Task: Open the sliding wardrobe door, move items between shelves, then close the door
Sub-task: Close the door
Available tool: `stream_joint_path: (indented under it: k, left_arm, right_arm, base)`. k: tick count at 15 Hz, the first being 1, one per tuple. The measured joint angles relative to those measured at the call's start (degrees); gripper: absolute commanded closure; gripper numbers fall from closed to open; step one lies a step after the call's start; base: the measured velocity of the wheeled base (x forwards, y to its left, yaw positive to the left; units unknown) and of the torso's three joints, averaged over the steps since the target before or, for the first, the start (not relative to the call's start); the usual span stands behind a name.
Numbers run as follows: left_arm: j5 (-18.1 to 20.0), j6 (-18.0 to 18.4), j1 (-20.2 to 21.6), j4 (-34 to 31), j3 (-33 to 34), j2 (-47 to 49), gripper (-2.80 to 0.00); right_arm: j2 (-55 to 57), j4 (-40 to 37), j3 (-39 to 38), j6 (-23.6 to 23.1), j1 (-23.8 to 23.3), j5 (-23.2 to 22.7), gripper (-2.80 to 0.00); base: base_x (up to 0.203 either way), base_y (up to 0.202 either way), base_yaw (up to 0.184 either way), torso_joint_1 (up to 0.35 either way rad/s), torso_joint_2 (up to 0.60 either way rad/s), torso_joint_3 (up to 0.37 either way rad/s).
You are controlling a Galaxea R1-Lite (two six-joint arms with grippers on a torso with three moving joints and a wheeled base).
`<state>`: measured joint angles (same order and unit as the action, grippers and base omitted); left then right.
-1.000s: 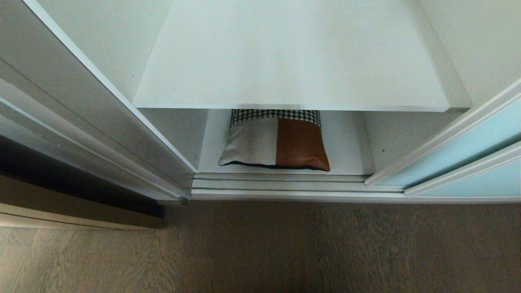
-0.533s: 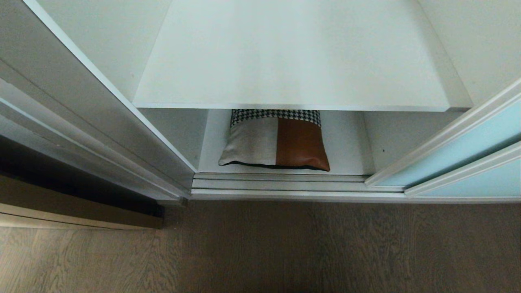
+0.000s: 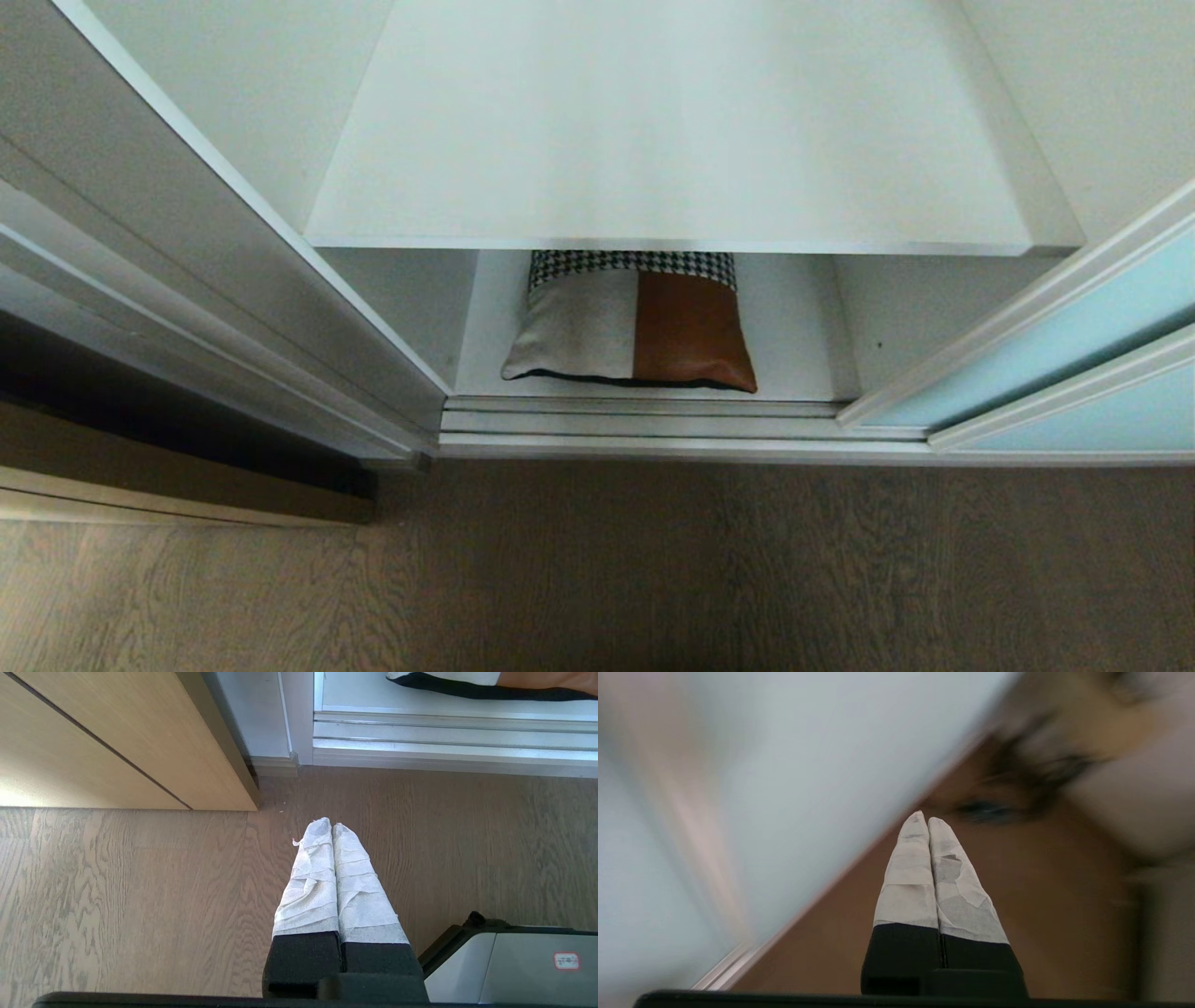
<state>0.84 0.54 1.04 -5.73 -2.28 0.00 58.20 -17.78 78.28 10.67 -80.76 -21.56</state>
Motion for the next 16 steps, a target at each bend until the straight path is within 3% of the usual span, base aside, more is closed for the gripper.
stream_joint_path:
  k: [2, 7, 16]
  left_arm:
    - [-0.04, -0.02, 0.00, 0.03, 0.00, 0.00, 0.00]
    - [0.00, -0.03, 0.00, 0.02, 0.00, 0.00, 0.00]
    - [0.02, -0.03, 0.00, 0.02, 0.00, 0.00, 0.00]
  right_arm:
    - [2.03, -1.67, 1.47, 1.35, -0.11, -9.51, 0.00]
    - [5.72, -1.63, 5.34, 10.05, 0.41, -26.12, 0.00]
    - [10.97, 0.40, 8.81, 10.62, 1.35, -29.02, 0.00]
  base:
    - [0.000, 0.000, 0.000, 0.000, 0.00, 0.000]
    - [0.000, 0.000, 0.000, 0.000, 0.00, 0.000]
    - [0.000, 0.000, 0.000, 0.000, 0.00, 0.000]
